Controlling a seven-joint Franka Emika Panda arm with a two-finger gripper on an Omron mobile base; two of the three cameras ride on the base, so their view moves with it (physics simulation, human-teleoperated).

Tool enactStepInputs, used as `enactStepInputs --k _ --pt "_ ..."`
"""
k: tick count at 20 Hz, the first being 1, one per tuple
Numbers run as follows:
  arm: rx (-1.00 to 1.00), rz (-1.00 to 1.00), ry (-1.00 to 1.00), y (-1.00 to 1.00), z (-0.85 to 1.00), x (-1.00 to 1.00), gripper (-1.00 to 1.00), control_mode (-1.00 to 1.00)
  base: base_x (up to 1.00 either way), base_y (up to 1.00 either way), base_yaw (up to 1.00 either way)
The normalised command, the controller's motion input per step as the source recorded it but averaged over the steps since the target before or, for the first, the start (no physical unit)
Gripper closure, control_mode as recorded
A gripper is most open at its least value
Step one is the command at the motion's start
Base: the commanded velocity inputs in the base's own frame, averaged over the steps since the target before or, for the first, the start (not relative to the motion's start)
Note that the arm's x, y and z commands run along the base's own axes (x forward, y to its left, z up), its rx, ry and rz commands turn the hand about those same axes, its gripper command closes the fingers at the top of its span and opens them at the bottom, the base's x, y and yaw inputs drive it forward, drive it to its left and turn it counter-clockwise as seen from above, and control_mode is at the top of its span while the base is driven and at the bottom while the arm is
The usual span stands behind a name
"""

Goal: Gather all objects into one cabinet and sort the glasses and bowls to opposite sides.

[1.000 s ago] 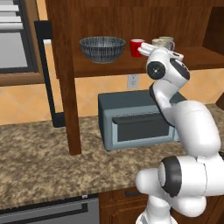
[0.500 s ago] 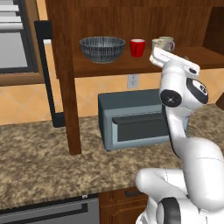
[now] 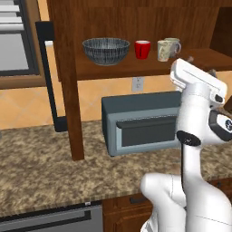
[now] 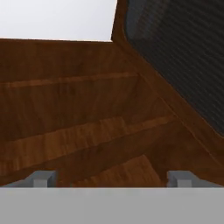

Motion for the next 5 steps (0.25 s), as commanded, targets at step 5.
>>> enactStepInputs --k 5 --pt "0.0 0.02 -0.34 0.0 -0.02 -1.0 -1.0 -1.0 0.0 0.0 0.0"
